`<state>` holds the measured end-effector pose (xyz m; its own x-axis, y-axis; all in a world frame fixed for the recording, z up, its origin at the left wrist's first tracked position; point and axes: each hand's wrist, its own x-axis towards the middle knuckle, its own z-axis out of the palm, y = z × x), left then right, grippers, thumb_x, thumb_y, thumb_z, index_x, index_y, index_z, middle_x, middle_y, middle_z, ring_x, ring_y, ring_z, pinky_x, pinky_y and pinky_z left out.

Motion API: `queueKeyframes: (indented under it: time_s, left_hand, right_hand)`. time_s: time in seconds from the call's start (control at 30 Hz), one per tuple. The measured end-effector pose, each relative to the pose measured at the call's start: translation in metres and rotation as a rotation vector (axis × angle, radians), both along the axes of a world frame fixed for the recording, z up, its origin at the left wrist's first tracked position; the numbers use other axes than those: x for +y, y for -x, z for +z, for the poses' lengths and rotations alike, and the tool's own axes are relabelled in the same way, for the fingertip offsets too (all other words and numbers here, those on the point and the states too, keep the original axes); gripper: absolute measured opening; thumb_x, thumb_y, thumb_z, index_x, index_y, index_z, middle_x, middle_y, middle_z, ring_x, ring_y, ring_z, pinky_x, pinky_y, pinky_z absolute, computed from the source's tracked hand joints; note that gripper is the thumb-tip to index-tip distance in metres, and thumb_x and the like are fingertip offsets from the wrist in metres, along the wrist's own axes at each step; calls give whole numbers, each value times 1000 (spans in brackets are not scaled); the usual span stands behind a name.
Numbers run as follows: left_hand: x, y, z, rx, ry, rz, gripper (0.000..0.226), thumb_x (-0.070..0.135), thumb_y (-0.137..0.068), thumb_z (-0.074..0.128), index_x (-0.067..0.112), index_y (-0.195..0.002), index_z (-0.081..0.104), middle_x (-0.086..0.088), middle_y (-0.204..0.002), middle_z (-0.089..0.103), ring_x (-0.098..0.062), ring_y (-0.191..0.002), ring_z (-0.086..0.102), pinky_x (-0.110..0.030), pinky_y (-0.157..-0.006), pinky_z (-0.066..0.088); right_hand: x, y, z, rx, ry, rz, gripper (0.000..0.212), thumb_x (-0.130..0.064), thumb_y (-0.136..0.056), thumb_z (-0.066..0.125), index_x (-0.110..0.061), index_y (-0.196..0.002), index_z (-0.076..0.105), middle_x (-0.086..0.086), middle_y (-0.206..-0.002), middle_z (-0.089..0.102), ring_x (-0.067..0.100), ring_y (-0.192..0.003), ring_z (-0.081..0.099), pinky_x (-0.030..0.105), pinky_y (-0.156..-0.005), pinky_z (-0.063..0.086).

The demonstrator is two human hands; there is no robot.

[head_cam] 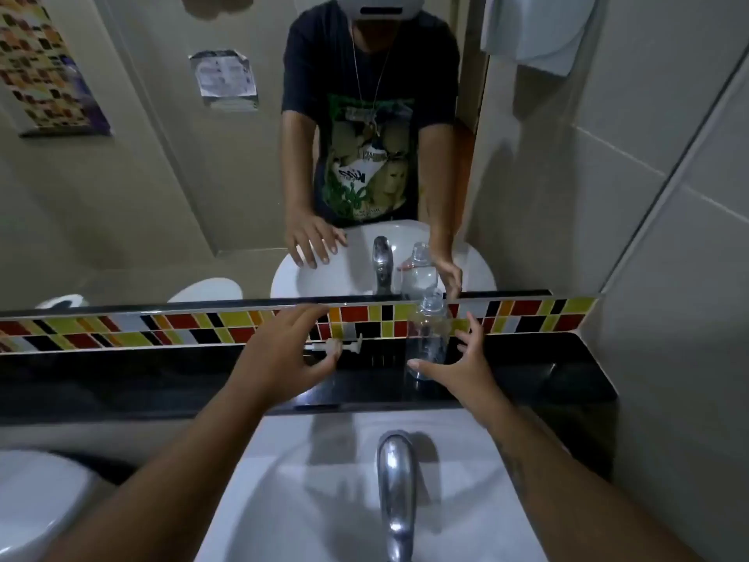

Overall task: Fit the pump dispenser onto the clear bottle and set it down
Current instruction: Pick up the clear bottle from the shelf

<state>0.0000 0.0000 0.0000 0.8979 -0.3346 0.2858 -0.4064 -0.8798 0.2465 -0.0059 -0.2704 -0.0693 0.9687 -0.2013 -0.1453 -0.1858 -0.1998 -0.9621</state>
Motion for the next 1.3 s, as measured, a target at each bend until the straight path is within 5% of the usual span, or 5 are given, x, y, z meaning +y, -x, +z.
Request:
queueKeyframes:
  time_s: [0.4, 0.57, 1.0, 1.13, 1.3]
  left_hand:
    - [1, -33, -68, 188, -85, 24, 74, 51, -87, 65, 19, -150, 42, 0, -153, 49, -21, -139, 45, -38, -114, 40]
    - [-4, -48, -82, 148, -164, -13, 65, 40, -91, 64, 17, -148, 45, -3, -151, 51, -24, -137, 47, -39, -113, 38]
    - [-16, -64, -80, 134, -353, -57, 34, 19, -100, 55, 11, -133, 55, -9, -132, 63, -26, -117, 59, -34, -99, 43]
    - [-15, -63, -50, 151, -163, -97, 32, 18, -95, 63, 9, -126, 63, -11, -123, 66, -30, -104, 66, -34, -85, 52]
    - [-25, -48, 18, 2, 366, -34, 29, 15, -89, 76, 12, -117, 70, 4, -107, 68, -9, -93, 62, -2, -76, 42]
  right_hand:
    - [18, -34, -50, -7, 94, -11, 110, -31, -56, 93, -27, -141, 23, -1, -134, 46, 20, -121, 48, 34, -96, 42]
    - [18, -37, -60, -63, 155, -63, 75, -23, -60, 91, -25, -119, 46, -4, -110, 61, 20, -103, 61, 29, -83, 47]
    - [15, -41, -68, -44, 185, -67, 80, -27, -56, 92, -21, -123, 50, 2, -110, 65, 22, -98, 64, 31, -80, 51]
    - [14, -39, -67, -43, 182, -56, 78, -31, -56, 91, -26, -121, 48, -2, -107, 65, 19, -95, 64, 35, -82, 54]
    - [15, -33, -57, -61, 156, -31, 79, -26, -59, 91, -27, -122, 45, -8, -107, 60, 16, -96, 60, 31, -81, 51]
